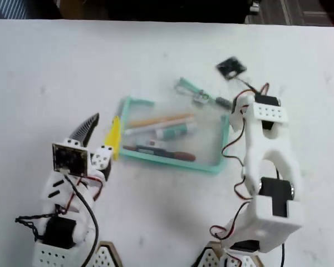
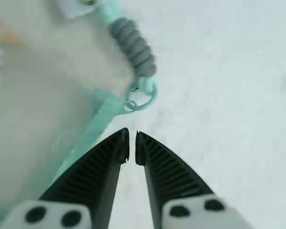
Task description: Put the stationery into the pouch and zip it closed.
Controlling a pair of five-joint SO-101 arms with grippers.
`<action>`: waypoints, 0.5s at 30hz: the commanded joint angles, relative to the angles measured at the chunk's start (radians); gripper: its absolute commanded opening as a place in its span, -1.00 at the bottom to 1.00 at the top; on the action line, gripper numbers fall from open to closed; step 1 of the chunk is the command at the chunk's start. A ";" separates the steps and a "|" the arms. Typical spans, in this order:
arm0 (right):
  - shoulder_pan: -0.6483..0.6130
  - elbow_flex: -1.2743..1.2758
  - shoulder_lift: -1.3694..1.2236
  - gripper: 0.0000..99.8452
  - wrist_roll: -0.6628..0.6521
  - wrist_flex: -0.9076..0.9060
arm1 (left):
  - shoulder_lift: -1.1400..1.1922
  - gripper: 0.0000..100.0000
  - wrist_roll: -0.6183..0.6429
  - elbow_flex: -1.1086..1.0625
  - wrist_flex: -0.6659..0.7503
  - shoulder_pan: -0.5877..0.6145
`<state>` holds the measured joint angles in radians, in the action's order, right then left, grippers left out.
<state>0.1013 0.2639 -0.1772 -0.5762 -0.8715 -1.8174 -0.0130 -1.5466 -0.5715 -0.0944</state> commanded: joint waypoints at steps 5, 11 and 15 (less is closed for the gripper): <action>0.019 -0.167 -0.193 -0.97 0.265 -0.027 | -0.007 -0.80 -0.046 0.009 0.035 -0.013; 0.007 -0.328 -0.329 -0.97 0.399 -0.104 | -0.007 -0.89 -0.048 0.061 -0.020 -0.010; -0.050 -0.399 -0.360 -0.97 0.400 -0.179 | -0.005 -0.95 -0.048 0.086 -0.043 -0.007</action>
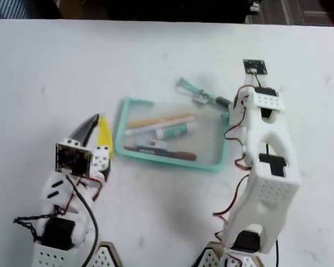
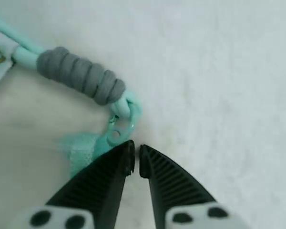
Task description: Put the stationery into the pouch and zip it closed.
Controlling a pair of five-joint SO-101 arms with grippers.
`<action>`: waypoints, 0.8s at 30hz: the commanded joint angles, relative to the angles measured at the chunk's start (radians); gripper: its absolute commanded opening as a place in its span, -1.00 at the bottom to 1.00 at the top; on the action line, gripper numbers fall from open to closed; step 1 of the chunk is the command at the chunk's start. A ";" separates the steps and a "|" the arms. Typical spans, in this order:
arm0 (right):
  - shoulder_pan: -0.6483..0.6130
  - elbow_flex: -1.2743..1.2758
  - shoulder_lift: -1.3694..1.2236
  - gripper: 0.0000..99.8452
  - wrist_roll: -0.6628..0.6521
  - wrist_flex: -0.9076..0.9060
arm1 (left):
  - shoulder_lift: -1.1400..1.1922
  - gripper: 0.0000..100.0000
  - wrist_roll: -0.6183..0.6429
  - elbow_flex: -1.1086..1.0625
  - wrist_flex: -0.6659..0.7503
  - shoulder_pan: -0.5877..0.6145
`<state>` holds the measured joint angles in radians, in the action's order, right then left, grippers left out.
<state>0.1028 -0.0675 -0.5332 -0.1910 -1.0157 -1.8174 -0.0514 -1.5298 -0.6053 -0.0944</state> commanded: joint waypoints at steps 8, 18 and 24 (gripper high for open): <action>-0.065 -0.124 -0.012 -0.97 0.025 -0.076 | 0.165 -0.95 -0.011 0.273 -0.137 -0.007; 0.028 -0.038 0.004 -0.97 0.118 -0.015 | 0.776 -0.95 -0.014 0.766 -0.164 -0.007; 0.031 -0.037 0.008 -0.97 0.129 -0.016 | 1.245 -0.95 -0.006 1.036 -0.161 -0.005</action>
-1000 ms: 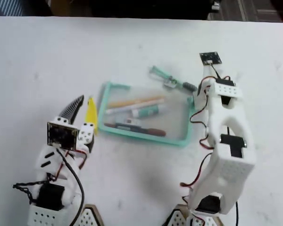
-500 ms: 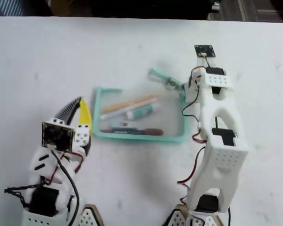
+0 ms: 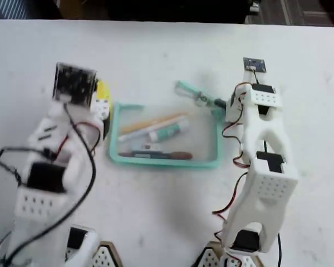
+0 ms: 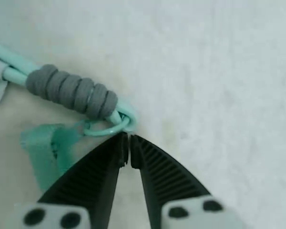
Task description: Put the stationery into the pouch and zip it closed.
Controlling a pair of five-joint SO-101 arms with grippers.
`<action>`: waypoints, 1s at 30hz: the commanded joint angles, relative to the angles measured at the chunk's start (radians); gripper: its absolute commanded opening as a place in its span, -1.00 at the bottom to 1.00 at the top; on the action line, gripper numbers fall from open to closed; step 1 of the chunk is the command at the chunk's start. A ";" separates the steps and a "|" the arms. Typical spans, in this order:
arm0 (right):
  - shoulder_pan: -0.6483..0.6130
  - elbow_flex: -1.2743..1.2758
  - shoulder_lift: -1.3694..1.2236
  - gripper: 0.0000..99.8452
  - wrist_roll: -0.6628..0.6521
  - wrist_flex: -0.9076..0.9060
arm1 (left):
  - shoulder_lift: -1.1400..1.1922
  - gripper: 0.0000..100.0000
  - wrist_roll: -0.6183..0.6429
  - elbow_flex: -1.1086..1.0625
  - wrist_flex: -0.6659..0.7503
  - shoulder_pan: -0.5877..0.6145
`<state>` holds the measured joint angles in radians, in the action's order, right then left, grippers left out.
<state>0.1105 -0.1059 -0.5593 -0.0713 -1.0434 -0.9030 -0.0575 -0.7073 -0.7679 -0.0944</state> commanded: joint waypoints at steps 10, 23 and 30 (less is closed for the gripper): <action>0.036 -0.003 0.036 -0.97 0.009 0.015 | 1.090 -0.95 0.000 0.695 -0.034 -0.007; 0.033 -0.003 0.036 -0.97 0.009 0.015 | 1.581 -0.95 0.112 1.031 -0.018 0.076; 0.031 -0.003 0.036 -0.97 0.009 0.015 | 1.573 -0.95 0.112 1.037 -0.143 0.064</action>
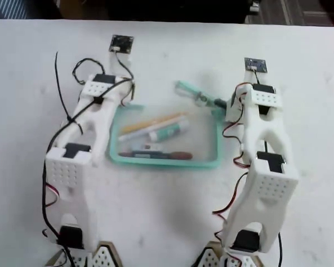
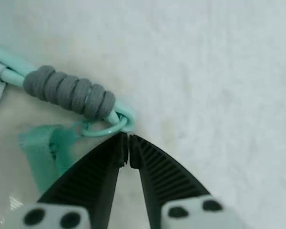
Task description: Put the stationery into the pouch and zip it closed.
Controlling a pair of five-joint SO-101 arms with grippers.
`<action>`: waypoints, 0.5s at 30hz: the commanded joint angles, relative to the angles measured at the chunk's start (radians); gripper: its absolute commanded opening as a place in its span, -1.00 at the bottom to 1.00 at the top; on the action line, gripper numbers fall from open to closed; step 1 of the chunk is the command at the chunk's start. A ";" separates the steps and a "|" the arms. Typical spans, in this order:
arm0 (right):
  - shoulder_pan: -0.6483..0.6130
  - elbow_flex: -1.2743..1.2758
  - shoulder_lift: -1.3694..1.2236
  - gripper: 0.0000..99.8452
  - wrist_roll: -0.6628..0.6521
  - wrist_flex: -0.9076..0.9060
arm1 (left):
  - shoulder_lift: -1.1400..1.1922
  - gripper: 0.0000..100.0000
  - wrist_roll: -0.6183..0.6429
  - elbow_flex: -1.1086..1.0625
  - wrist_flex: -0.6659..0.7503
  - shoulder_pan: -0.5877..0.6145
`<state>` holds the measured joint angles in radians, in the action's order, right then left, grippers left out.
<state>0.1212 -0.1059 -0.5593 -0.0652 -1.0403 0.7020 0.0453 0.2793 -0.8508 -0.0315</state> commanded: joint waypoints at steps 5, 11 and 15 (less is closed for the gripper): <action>0.021 -0.003 0.036 -0.97 0.003 0.012 | -0.031 -0.95 0.011 0.051 -0.130 -0.028; 0.021 -0.003 0.036 -0.97 0.003 0.013 | -0.050 -0.95 0.015 0.089 -0.160 0.021; 0.021 -0.003 0.036 -0.97 0.002 0.025 | -0.117 -0.95 0.015 0.256 -0.262 0.107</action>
<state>0.1212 -0.1043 -0.5593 -0.0652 -1.0326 0.7020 0.0483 0.3529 -1.0257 -0.0054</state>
